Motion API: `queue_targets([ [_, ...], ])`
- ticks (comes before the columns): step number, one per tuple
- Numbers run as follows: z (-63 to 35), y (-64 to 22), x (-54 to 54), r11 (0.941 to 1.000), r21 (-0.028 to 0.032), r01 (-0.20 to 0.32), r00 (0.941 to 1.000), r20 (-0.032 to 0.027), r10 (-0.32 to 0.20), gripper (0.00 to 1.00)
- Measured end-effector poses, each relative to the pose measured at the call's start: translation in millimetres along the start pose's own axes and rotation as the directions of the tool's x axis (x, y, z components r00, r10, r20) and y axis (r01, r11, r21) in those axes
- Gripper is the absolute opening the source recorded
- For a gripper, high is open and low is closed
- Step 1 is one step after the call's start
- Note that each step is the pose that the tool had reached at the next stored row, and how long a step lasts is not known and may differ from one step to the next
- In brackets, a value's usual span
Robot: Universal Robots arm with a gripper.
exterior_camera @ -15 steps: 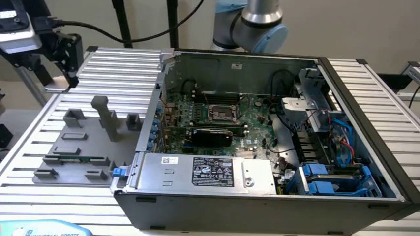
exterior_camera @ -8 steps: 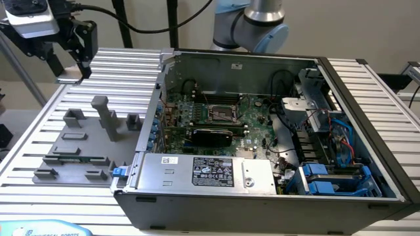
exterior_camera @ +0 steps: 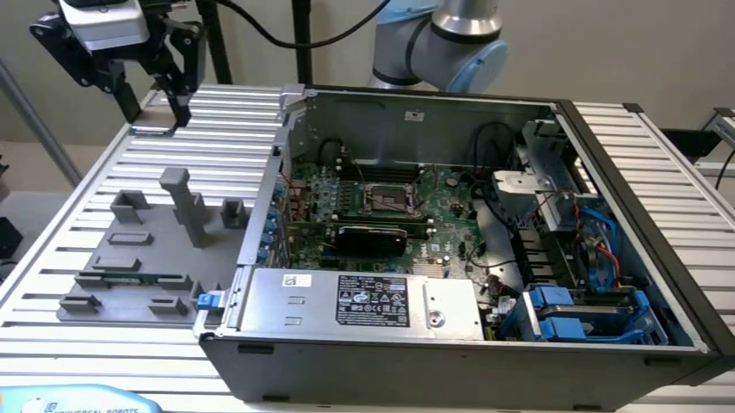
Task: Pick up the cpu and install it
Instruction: 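Pick up the cpu and move it towards the insertion slot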
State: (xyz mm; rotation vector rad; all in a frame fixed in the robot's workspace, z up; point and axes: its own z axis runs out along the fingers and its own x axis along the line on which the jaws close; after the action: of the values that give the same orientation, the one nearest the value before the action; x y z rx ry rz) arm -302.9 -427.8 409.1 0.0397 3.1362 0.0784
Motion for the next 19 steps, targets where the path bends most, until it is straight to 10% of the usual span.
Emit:
queue_targets([
  [19,-1.8,2.5,-86.2,0.9999,-0.0141,0.000,1.0000,-0.0015,0.000,0.55],
])
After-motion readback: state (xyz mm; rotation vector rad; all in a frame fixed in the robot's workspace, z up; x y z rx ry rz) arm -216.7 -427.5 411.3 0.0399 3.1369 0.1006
